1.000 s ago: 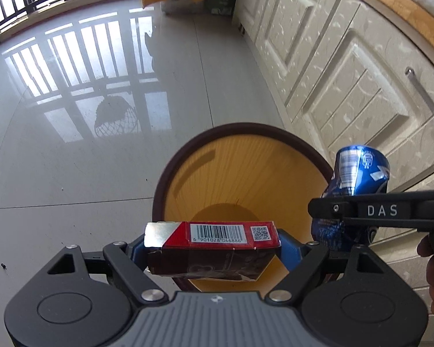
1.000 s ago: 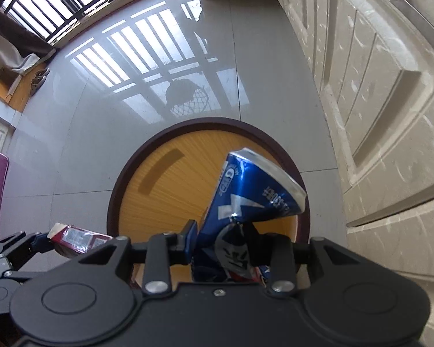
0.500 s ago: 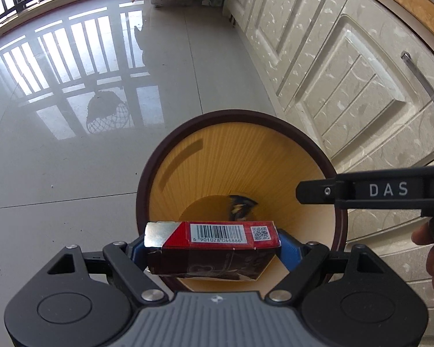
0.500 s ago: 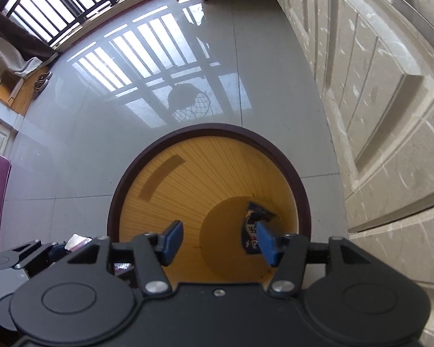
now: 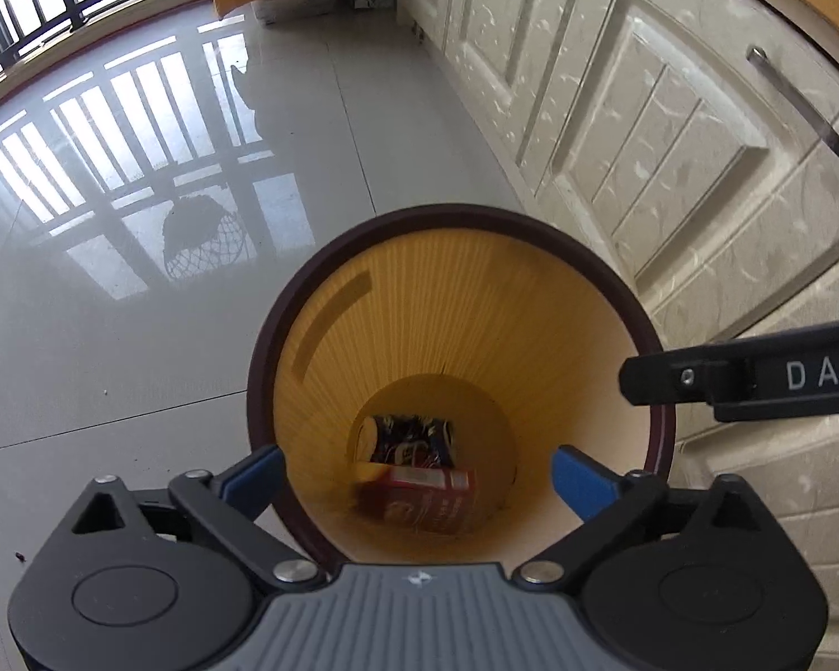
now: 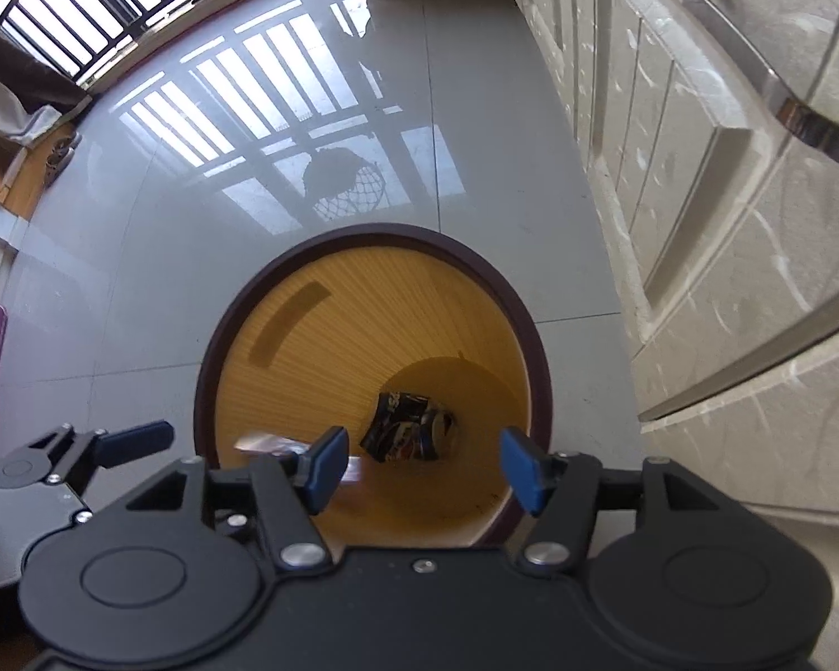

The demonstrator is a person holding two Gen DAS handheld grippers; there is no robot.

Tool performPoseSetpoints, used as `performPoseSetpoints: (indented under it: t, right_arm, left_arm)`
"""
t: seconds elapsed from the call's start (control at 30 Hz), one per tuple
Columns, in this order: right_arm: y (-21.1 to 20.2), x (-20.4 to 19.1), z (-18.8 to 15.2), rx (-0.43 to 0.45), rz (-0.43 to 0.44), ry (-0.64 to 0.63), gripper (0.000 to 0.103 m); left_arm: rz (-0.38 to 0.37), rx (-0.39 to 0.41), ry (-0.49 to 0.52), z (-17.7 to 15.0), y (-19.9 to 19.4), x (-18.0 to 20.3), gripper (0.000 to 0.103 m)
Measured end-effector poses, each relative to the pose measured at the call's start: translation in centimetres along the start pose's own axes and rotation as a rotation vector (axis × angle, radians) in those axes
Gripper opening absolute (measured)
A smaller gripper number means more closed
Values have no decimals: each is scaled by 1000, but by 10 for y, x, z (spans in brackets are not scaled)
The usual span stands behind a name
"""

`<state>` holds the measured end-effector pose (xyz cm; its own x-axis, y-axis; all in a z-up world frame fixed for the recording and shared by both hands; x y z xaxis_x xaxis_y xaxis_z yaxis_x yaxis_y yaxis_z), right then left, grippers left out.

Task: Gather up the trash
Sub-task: 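Open the right tool and left tool to drop can and box into wastebasket, then raise both tools from the wastebasket and turn back toward the bench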

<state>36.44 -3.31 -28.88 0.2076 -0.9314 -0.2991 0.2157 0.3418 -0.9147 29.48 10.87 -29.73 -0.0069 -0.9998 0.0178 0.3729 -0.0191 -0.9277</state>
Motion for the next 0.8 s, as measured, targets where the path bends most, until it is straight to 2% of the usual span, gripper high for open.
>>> performPoseSetpoints:
  t: [0.3,0.43,0.57,0.8]
  right_arm:
    - [-8,4,-11,-20,-68,-46,69]
    - [-16,2,-16,-10,-91,-77,77]
    - [-27,0,-19,13,-119,-111,93]
    - [-49,-4,-26,49,-127,-141,103]
  left_arm:
    - [10,-27,-27,-11,-21,-11,103]
    - [22,-39,-44,-14,-32,-17,103]
    - [36,-43,-66,-16,-45,-23,103]
    - [75,-39,-106,-21,-70,-35,103]
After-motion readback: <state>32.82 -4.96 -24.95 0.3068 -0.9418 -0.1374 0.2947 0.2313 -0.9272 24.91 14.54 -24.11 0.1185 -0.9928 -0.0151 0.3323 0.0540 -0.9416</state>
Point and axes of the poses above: each gripper's, at about its wrist camera, not at the fingertips, and y roughly the way its jaws point, x to its right, z to its top, the point moved 7 cm from there along y, roughly the way its jaws point, and after that the axes turned 4 degrees about y, right-handed, at the moved point
